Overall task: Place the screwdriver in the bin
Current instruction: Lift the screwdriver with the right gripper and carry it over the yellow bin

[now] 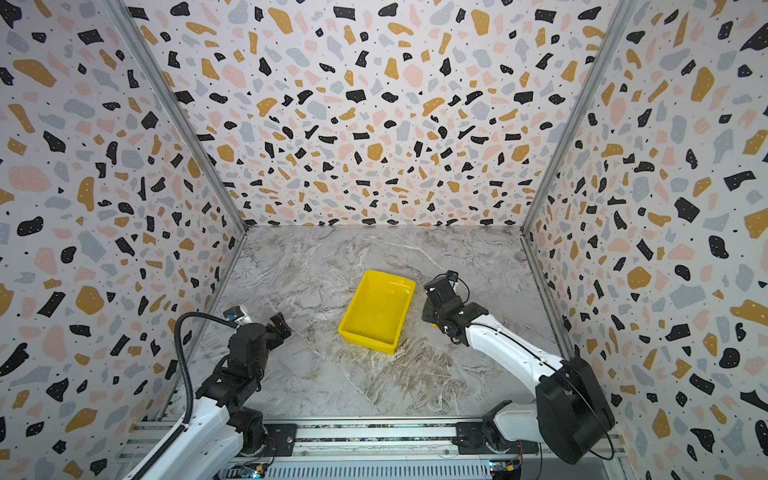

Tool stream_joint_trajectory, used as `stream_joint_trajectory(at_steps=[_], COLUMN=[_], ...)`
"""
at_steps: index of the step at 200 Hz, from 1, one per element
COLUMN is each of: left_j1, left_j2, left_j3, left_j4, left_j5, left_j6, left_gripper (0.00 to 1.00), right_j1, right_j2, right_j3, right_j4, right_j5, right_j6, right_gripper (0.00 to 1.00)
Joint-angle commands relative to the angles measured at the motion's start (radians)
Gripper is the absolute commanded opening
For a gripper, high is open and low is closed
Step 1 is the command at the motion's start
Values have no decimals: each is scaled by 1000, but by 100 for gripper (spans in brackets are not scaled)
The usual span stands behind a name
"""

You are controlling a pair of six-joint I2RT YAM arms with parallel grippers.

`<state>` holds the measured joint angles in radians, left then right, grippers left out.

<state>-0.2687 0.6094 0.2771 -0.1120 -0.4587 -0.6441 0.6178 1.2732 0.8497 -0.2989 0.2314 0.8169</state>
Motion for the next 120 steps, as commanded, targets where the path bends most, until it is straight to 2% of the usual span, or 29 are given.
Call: stream_joint_trajectory(at_steps=[1, 27, 51, 91, 120], left_j1=[1, 0, 2, 1, 1], left_j2=[-10, -14, -16, -21, -22], left_j3=[-14, -13, -15, -16, -15], left_j4=[8, 6, 4, 6, 5], left_j5=[-21, -20, -22, -24, -24], left_j6=[-5, -7, -5, -5, -5], left_gripper=[100, 100, 100, 100, 100], right_j1=[88, 177, 234, 243, 230], right_j2=[-27, 55, 179, 376, 450], right_j3=[26, 15, 59, 186, 212], right_j4=[113, 300, 387, 386, 370], right_j5=[-41, -80, -76, -102, -109], right_j6=[233, 432, 532, 542, 500], right_gripper=[0, 0, 0, 0, 0])
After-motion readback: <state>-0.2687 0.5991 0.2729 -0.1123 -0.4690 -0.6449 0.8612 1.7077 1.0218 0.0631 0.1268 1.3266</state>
